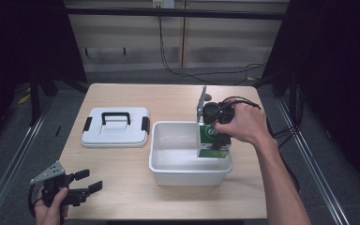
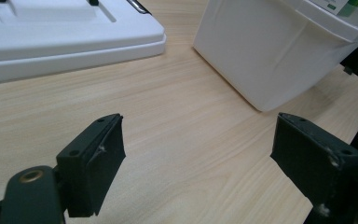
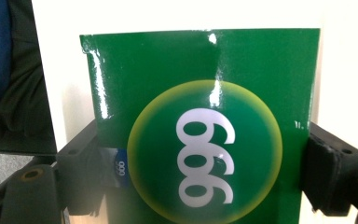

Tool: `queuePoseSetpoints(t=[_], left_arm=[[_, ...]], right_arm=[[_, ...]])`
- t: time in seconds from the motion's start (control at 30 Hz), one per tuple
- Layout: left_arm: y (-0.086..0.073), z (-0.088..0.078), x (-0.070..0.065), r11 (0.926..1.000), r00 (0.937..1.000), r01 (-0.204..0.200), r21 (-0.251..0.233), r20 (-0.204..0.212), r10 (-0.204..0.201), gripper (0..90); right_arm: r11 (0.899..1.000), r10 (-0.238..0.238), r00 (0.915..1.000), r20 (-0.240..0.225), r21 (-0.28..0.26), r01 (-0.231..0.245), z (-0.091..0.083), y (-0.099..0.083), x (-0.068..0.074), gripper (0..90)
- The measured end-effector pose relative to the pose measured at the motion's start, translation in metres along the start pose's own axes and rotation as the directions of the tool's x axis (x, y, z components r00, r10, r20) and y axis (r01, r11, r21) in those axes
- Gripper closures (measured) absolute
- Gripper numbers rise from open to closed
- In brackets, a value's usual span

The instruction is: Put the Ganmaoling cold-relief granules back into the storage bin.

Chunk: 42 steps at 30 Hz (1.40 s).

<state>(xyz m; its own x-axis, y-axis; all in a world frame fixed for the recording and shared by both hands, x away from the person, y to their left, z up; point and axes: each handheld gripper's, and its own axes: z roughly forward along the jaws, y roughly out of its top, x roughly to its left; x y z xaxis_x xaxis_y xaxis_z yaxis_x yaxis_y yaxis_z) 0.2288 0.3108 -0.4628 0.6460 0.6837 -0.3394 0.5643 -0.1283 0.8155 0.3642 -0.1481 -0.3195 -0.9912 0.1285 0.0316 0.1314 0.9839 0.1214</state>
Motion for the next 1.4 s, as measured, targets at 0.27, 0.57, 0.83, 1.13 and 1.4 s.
queuePoseSetpoints(t=[0.27,0.57,0.83,1.13,1.4], left_arm=[[0.000,0.000,0.000,1.0000,1.0000,0.001,0.000,0.000,-0.001,16.8],[0.000,0.000,0.000,1.0000,1.0000,0.000,0.001,0.000,0.000,16.8],[0.000,0.000,0.000,1.0000,1.0000,0.000,0.001,0.002,0.000,16.7],[0.000,0.000,0.000,1.0000,1.0000,-0.002,0.002,0.002,0.002,16.7],[0.000,0.000,-0.001,1.0000,1.0000,-0.002,0.002,0.005,0.002,16.7]], right_arm=[[1.000,0.006,0.9999,-0.014,0.001,-0.006,0.015,0.001,-0.001,15.8],[1.000,-0.002,0.9999,-0.013,0.007,0.002,0.027,0.003,-0.003,15.8],[1.000,-0.002,0.9999,-0.011,0.024,0.002,0.041,0.003,-0.003,15.7],[0.998,0.009,0.9999,-0.005,0.054,-0.009,0.054,0.000,-0.004,15.7],[0.998,0.010,0.9999,-0.002,0.064,-0.010,0.064,0.001,-0.002,15.6]])
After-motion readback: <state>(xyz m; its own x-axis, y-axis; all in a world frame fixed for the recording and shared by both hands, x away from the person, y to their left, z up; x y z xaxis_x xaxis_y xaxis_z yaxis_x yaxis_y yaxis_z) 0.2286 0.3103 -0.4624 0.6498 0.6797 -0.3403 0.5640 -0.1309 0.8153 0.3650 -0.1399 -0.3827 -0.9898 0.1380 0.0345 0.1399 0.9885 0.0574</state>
